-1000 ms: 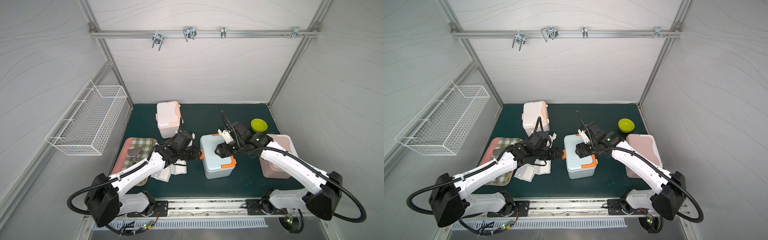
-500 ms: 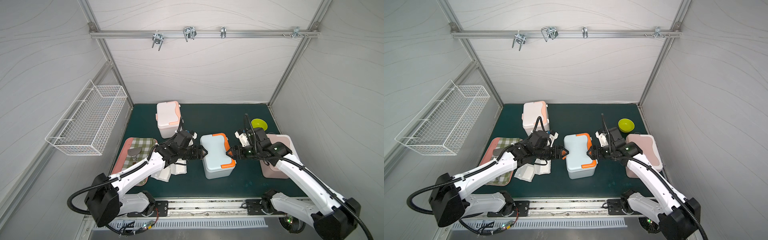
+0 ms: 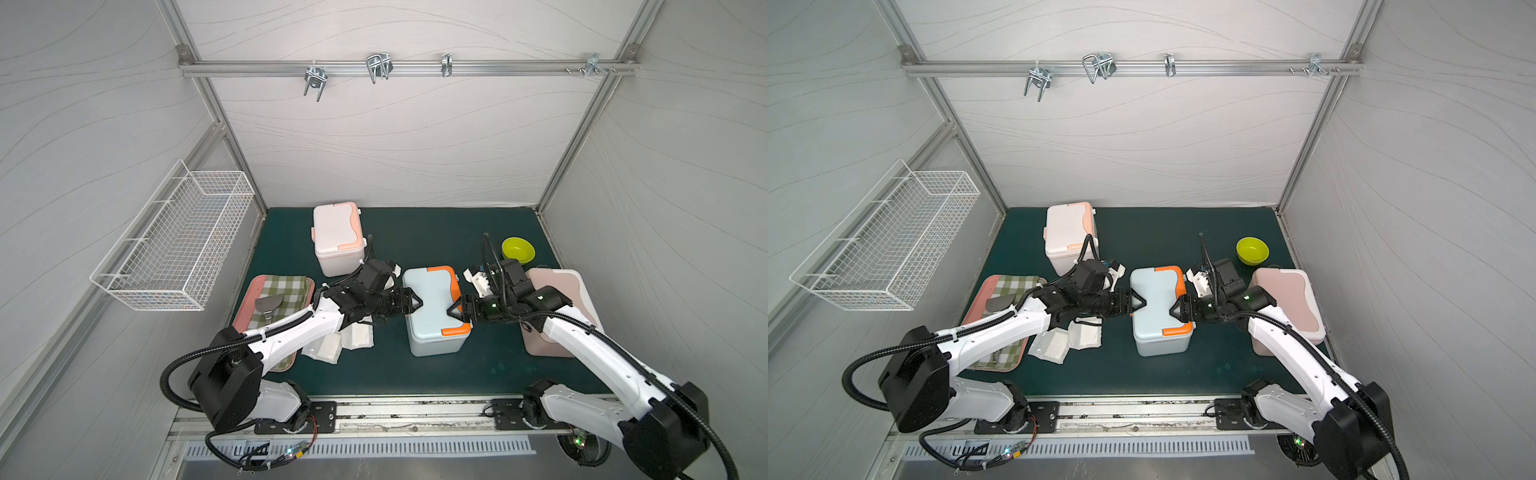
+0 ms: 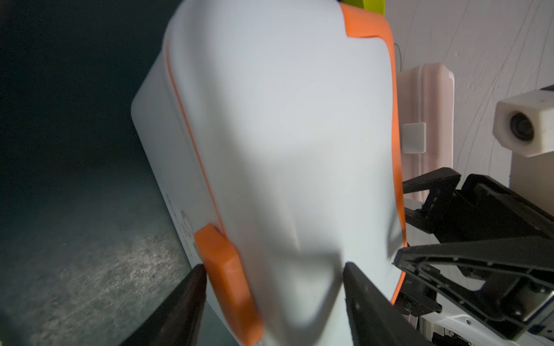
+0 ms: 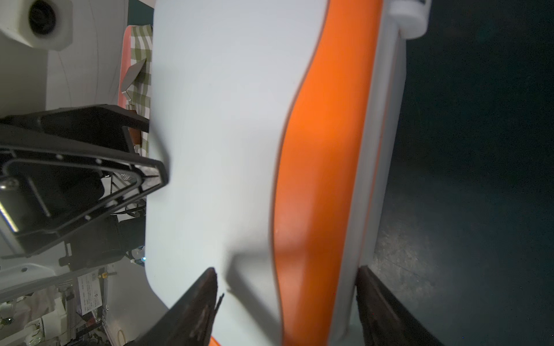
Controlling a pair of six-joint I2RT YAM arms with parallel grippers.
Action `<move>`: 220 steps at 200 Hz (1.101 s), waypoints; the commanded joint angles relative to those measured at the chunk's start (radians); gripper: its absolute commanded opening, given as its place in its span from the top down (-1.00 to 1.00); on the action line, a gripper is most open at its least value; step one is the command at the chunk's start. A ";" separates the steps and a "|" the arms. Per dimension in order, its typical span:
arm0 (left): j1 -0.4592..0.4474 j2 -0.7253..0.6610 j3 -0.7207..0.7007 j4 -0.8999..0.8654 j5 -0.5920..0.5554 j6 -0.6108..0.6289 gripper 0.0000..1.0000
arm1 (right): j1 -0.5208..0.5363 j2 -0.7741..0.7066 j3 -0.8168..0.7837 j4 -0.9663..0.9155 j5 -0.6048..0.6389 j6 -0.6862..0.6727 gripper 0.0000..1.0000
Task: Open first aid kits and take out gauze
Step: Fasten the fastener of the first aid kit, then move the first aid kit to the center of the board.
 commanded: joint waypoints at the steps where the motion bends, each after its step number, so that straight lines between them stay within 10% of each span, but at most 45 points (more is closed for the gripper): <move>1: -0.011 0.037 0.033 0.103 0.045 -0.017 -0.43 | 0.006 0.010 -0.002 0.067 -0.060 0.014 -0.44; 119: 0.016 -0.130 -0.020 -0.053 -0.071 0.039 -0.92 | 0.029 -0.116 0.113 -0.121 0.159 -0.053 -0.98; 220: 0.009 -0.664 -0.193 -0.234 -0.390 0.080 -0.91 | 0.768 -0.110 0.066 -0.023 0.295 0.012 -0.75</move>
